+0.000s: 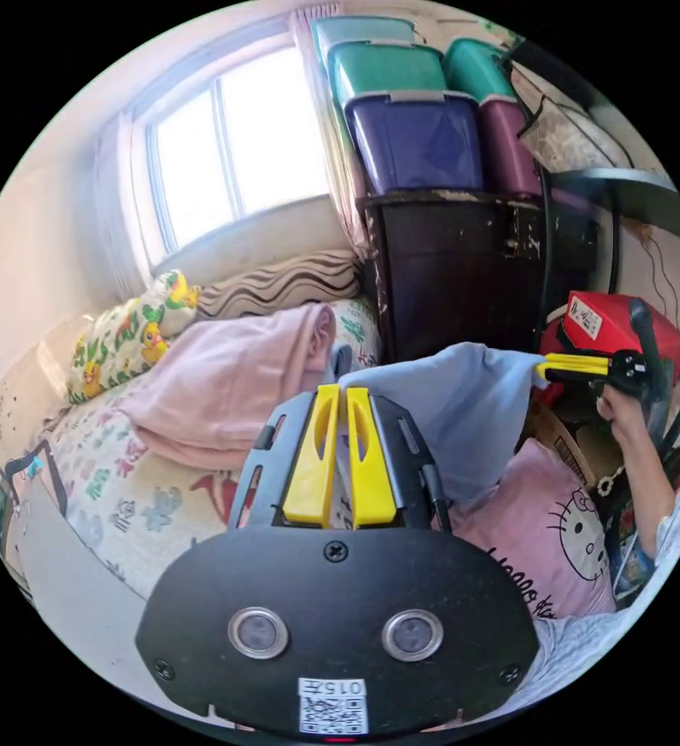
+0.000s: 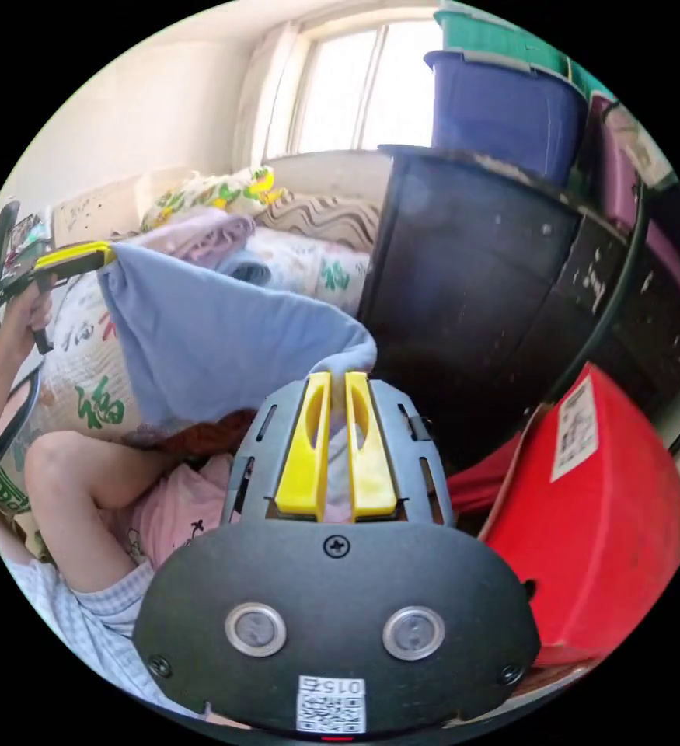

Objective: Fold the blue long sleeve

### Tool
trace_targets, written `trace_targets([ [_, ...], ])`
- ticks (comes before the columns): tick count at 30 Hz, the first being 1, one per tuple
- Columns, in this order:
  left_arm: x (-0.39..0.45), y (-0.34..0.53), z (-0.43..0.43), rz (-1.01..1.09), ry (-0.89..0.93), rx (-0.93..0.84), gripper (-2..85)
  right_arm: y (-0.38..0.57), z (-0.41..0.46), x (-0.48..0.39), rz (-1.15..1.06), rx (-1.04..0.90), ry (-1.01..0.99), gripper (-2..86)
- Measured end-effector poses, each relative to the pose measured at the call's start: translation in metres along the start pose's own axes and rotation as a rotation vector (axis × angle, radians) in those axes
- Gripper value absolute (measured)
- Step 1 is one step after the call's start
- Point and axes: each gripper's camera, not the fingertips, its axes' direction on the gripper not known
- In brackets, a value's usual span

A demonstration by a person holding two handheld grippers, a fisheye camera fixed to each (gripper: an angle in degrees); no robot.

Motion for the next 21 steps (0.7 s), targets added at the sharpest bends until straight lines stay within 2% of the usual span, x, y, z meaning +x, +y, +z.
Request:
trace_targets([
  [4, -0.009, 0.042, -0.124, -0.001, -0.060, 0.140, -0.2, 0.002, -0.083, -0.012, -0.056, 0.198, 0.026, 4.0],
  [8, -0.001, 0.106, -0.271, 0.079, -0.238, 0.231, -0.3, 0.016, -0.157, -0.017, -0.057, 0.398, -0.113, 4.0],
  [12, 0.015, 0.184, -0.403, 0.067, -0.364, 0.310, -0.3, 0.029, -0.208, -0.030, -0.069, 0.560, -0.260, 4.0],
  [17, 0.057, 0.269, -0.513, 0.070, -0.541, 0.381, -0.3, 0.030, -0.260, -0.070, -0.149, 0.726, -0.459, 3.9],
  [21, 0.079, 0.334, -0.554, 0.053, -0.716, 0.358, -0.3, 0.009, -0.271, -0.119, -0.199, 0.780, -0.563, 3.9],
])
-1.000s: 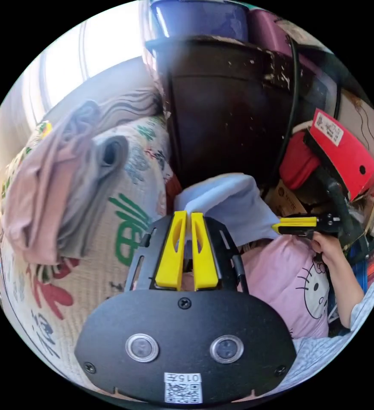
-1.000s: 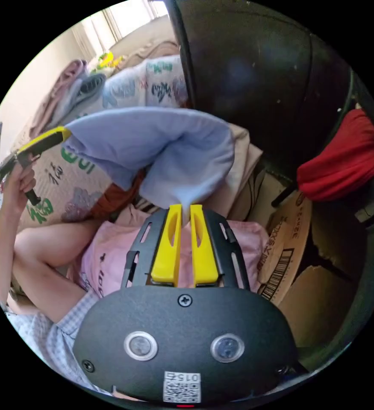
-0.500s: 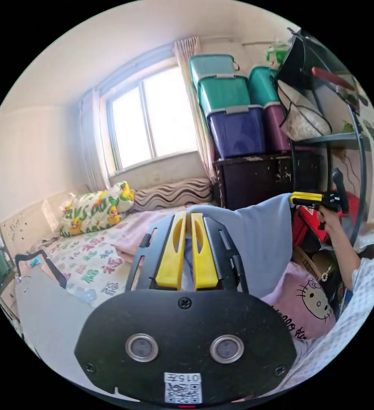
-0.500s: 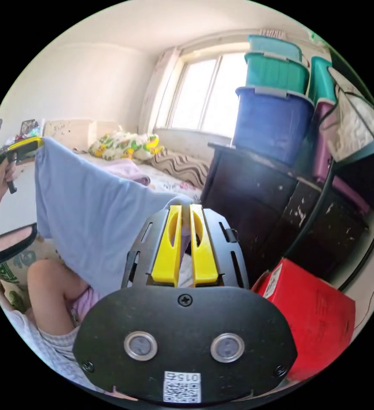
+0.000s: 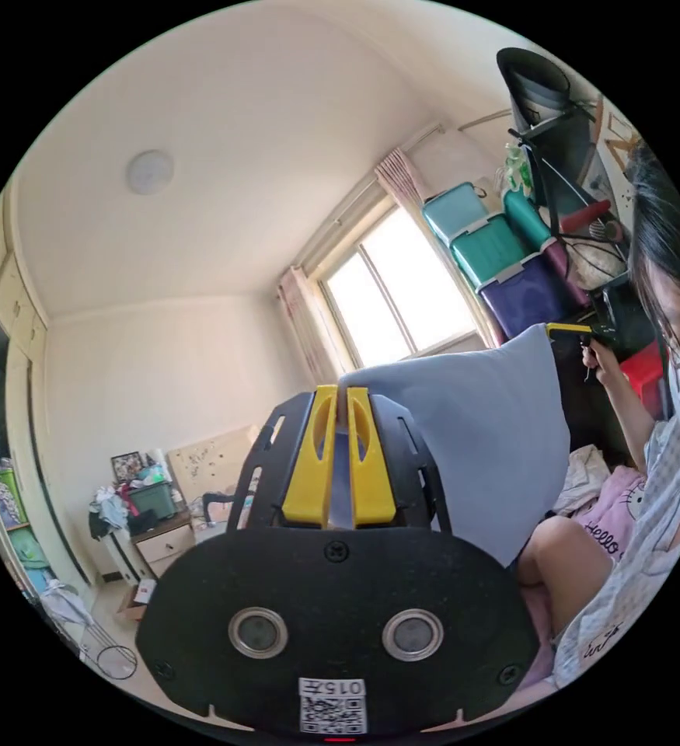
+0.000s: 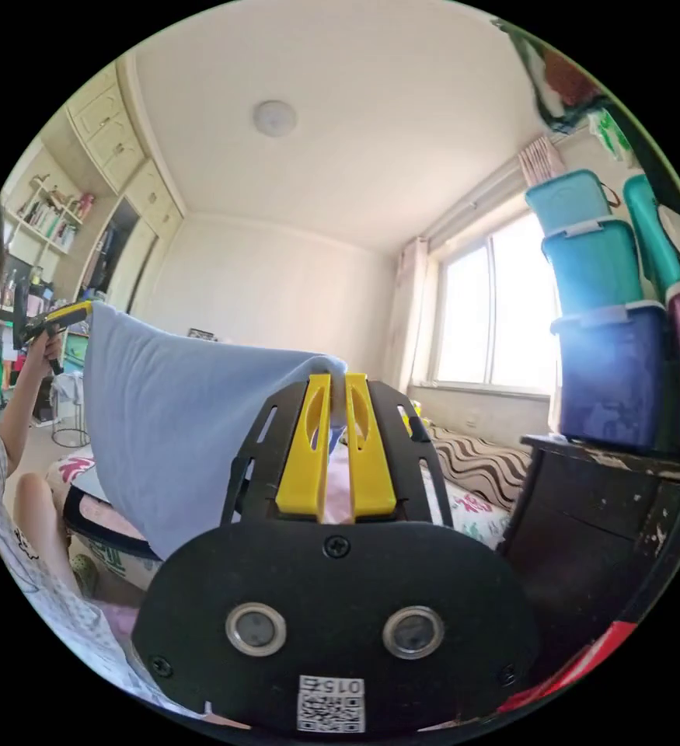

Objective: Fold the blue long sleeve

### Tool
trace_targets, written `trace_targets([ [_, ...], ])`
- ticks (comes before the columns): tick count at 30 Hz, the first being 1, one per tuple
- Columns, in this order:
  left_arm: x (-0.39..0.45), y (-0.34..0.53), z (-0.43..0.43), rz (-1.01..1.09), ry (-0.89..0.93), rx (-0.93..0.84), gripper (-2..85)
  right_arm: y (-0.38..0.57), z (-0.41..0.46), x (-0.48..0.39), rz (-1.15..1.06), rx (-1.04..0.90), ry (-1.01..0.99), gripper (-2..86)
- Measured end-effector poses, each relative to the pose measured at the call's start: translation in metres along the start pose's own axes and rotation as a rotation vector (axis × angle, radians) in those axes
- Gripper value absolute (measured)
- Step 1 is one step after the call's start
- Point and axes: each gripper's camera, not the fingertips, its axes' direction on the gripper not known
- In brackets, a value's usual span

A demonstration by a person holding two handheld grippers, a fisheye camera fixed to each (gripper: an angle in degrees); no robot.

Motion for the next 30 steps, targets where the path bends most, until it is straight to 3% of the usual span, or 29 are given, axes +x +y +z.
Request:
trace_targets([
  [4, -0.020, 0.061, -0.005, -0.059, -0.093, -0.110, -0.2, -0.017, 0.102, -0.048, -0.029, -0.096, -0.153, 3.9],
  [11, -0.065, 0.283, 0.097, -0.234, -0.183, -0.633, -0.1, 0.046, 0.365, -0.167, -0.067, -0.586, -0.357, 4.0],
  [14, -0.057, 0.361, 0.150, -0.200, -0.182, -0.838, 0.0, 0.084, 0.435, -0.221, -0.186, -0.743, -0.323, 4.1],
  [19, -0.045, 0.398, 0.195, -0.118, -0.162, -0.924, 0.2, 0.097, 0.479, -0.252, -0.353, -0.784, -0.262, 4.1],
  [26, -0.033, 0.450, 0.244, -0.137, -0.175, -1.022, 1.0, 0.081, 0.516, -0.235, -0.257, -0.824, -0.259, 4.9],
  [30, -0.034, 0.444, 0.221, -0.227, -0.173, -0.911, 1.9, 0.062, 0.476, -0.186, -0.153, -0.687, -0.332, 5.2],
])
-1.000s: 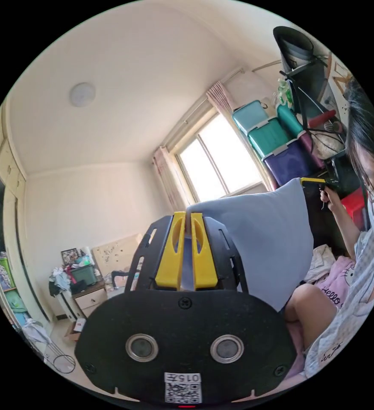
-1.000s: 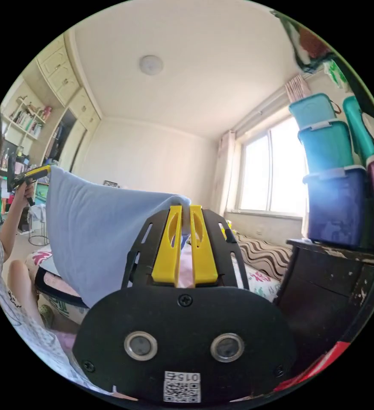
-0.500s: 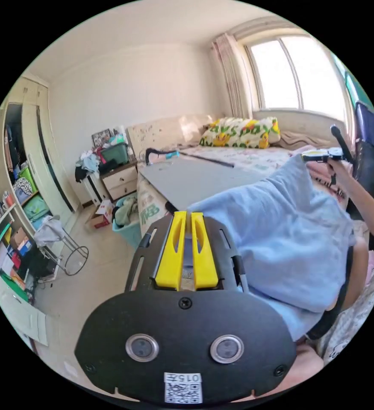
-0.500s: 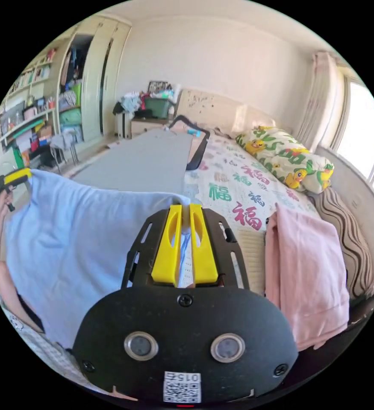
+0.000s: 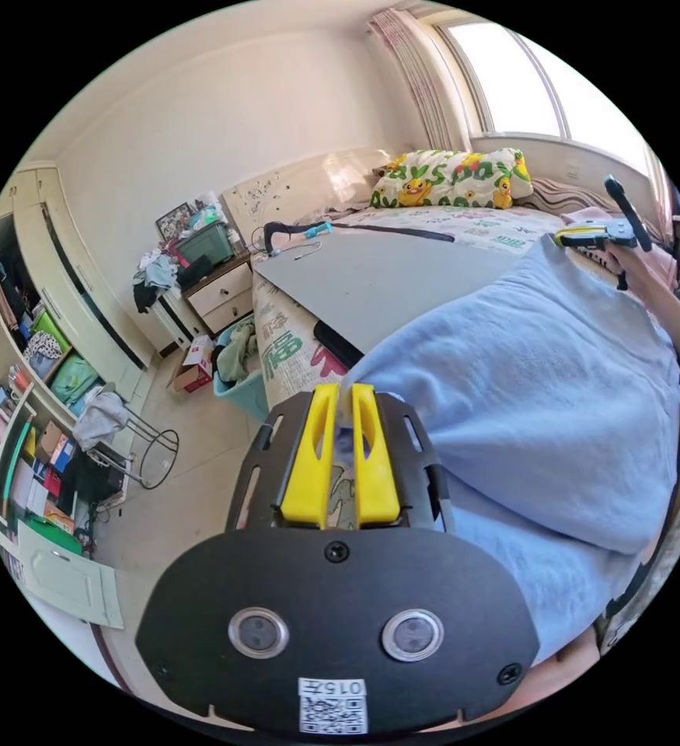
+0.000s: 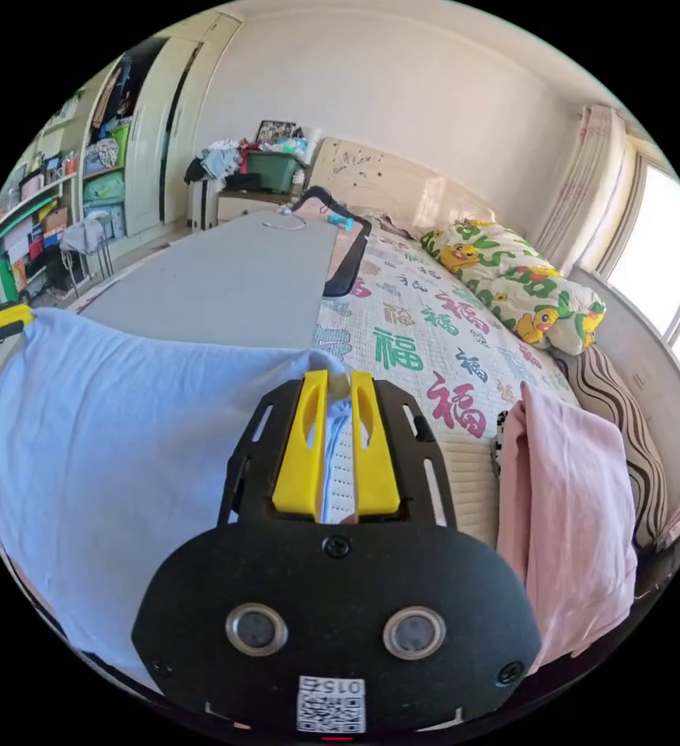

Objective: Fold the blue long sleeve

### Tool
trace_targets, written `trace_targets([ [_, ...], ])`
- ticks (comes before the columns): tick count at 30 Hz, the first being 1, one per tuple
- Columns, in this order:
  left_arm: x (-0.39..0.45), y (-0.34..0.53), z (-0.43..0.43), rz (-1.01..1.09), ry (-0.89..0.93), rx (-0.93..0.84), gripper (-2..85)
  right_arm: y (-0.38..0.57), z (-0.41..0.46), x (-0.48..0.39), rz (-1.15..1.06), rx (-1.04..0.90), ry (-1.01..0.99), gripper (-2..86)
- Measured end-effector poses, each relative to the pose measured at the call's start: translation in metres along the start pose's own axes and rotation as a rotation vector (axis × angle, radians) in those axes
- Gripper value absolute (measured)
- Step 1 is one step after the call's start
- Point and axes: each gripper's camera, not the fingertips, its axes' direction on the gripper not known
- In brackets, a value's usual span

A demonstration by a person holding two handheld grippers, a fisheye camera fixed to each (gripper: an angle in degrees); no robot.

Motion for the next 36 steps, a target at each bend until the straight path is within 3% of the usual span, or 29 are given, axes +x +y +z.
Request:
trace_targets([
  [5, 0.027, -0.010, -0.065, 0.143, 0.159, 0.226, 3.7, 0.055, -0.106, 0.034, -0.170, 0.151, -0.415, 4.9],
  [10, 0.114, -0.025, -0.072, 0.344, 0.496, 0.204, 7.9, 0.100, -0.147, 0.038, -0.272, 0.224, -0.646, 5.0],
  [13, 0.166, -0.003, -0.055, 0.401, 0.661, 0.256, 8.7, 0.121, -0.146, 0.037, -0.328, 0.239, -0.680, 3.8],
  [18, 0.238, -0.011, -0.016, 0.645, 0.610, 0.042, 9.5, 0.123, -0.135, 0.044, -0.421, 0.114, -0.706, 6.3],
  [24, 0.260, -0.025, 0.021, 0.676, 0.578, -0.060, 9.2, 0.124, -0.131, 0.064, -0.463, 0.064, -0.681, 9.2],
  [29, 0.264, -0.037, 0.036, 0.655, 0.625, -0.043, 8.3, 0.119, -0.125, 0.068, -0.530, 0.043, -0.681, 9.8],
  [34, 0.254, -0.047, 0.038, 0.592, 0.790, 0.017, 5.9, 0.114, -0.129, 0.077, -0.553, 0.052, -0.744, 10.5],
  [36, 0.260, -0.052, 0.040, 0.582, 0.739, -0.005, 6.9, 0.110, -0.125, 0.075, -0.547, 0.037, -0.691, 10.2],
])
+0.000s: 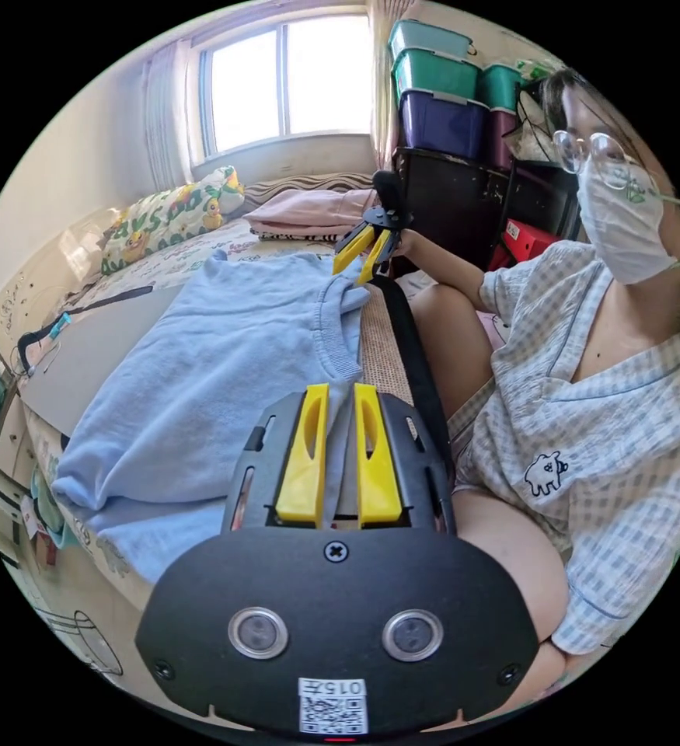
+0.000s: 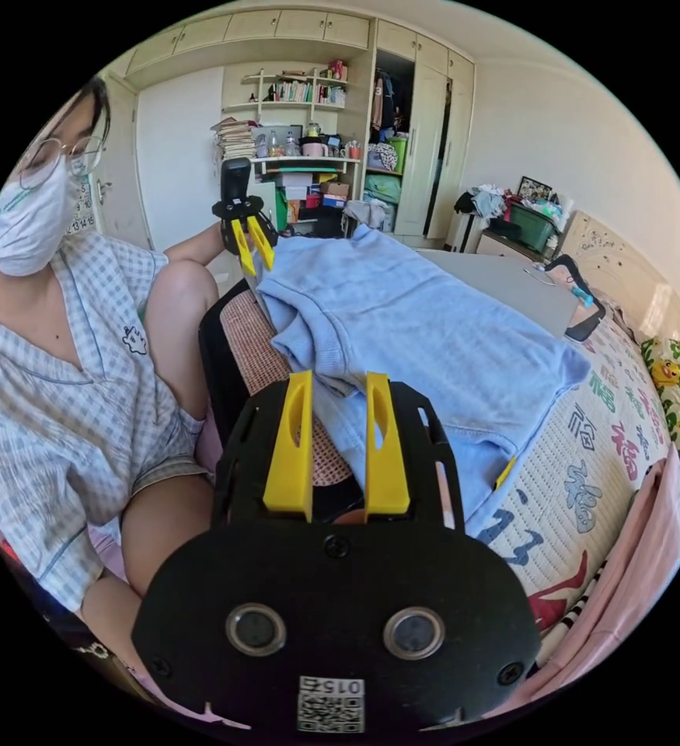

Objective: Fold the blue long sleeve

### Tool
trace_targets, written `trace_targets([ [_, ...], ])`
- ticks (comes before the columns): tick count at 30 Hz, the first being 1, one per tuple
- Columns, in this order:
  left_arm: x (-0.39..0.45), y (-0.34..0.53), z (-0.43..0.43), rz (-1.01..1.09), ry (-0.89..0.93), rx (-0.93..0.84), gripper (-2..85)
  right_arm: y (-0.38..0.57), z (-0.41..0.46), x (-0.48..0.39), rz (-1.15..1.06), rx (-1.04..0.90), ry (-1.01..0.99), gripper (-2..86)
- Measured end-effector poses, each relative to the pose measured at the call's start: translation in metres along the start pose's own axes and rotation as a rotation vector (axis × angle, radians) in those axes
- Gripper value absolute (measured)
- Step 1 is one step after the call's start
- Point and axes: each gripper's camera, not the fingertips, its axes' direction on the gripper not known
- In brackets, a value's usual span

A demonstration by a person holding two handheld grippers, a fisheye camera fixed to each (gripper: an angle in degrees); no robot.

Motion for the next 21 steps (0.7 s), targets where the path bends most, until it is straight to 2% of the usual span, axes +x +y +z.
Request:
trace_targets([
  [5, 0.007, -0.012, 0.020, 0.037, -0.068, -0.066, 7.9, -0.007, 0.001, 0.007, -0.007, 0.002, 0.003, 8.8],
  [11, -0.001, -0.020, 0.007, -0.030, -0.038, 0.028, 6.0, -0.017, 0.000, 0.012, 0.015, 0.051, 0.042, 7.0],
  [15, 0.001, -0.024, 0.014, -0.053, -0.193, 0.000, 5.6, -0.023, 0.000, 0.014, 0.038, 0.081, 0.082, 6.7],
  [21, 0.007, -0.024, 0.018, -0.008, -0.144, -0.022, 5.2, -0.026, 0.013, 0.018, 0.016, 0.015, -0.043, 11.0],
])
